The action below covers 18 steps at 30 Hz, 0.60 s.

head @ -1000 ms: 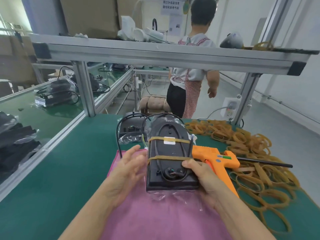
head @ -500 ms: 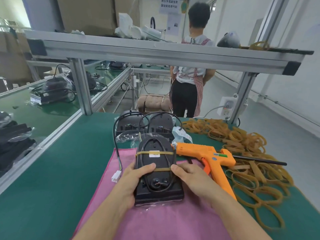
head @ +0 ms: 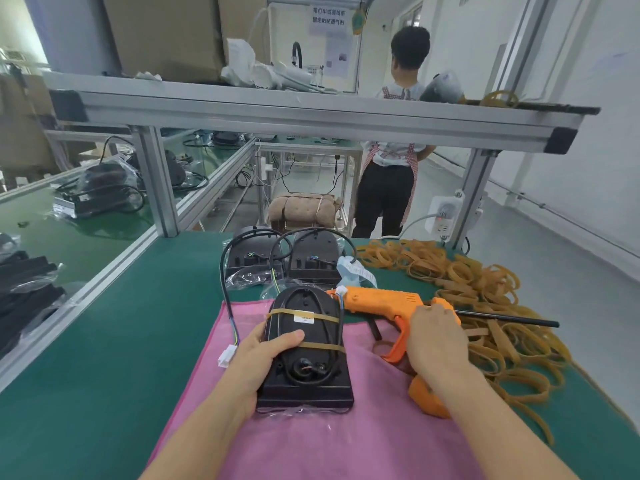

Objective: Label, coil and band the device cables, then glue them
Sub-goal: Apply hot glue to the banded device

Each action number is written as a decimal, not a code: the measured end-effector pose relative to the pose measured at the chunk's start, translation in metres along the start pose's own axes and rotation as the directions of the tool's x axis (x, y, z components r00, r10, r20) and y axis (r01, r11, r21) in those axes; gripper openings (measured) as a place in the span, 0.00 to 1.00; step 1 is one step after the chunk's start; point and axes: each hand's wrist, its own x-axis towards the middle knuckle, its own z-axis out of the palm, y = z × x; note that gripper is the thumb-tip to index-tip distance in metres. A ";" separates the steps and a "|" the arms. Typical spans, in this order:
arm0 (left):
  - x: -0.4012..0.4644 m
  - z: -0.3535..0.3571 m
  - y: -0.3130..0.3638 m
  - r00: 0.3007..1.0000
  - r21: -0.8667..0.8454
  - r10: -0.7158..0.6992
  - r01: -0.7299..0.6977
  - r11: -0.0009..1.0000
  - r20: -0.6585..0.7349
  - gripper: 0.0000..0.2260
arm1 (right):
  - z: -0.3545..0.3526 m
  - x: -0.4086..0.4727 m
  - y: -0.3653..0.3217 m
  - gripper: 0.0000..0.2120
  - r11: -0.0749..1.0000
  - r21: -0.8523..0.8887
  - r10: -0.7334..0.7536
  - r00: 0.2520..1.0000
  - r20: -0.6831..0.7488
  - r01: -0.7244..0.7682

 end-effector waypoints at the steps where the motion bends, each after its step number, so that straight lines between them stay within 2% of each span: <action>1: 0.000 0.000 0.000 1.000 0.005 0.001 -0.001 1.000 -0.002 0.29 | -0.002 0.004 0.004 0.14 0.999 -0.005 0.035 0.998 0.056 -0.035; 5: 0.001 -0.001 -0.002 1.000 0.015 0.004 -0.004 1.000 -0.015 0.24 | -0.004 0.023 0.016 0.11 0.998 0.039 0.027 0.943 0.333 -0.042; 7: 0.002 -0.002 -0.002 1.000 0.010 0.003 -0.003 1.000 -0.021 0.22 | -0.003 0.029 0.020 0.12 0.993 0.083 0.041 0.919 0.392 -0.080; 9: 0.001 -0.001 -0.001 1.000 0.006 0.004 -0.004 1.000 -0.014 0.22 | 0.000 0.030 0.025 0.14 0.962 0.202 0.090 0.911 0.402 -0.184; 10: 0.000 0.000 -0.001 1.000 0.005 0.004 -0.004 1.000 -0.009 0.23 | 0.001 0.030 0.028 0.15 0.915 0.315 0.101 0.900 0.423 -0.251; 13: -0.002 -0.001 0.001 1.000 -0.013 -0.010 0.010 1.000 0.008 0.25 | 0.000 0.032 0.036 0.17 0.643 0.644 0.073 0.870 0.487 -0.415; 18: 0.000 -0.016 0.003 0.999 -0.068 -0.026 0.029 0.997 0.045 0.26 | -0.007 0.026 0.046 0.16 0.374 0.833 -0.057 0.887 0.459 -0.407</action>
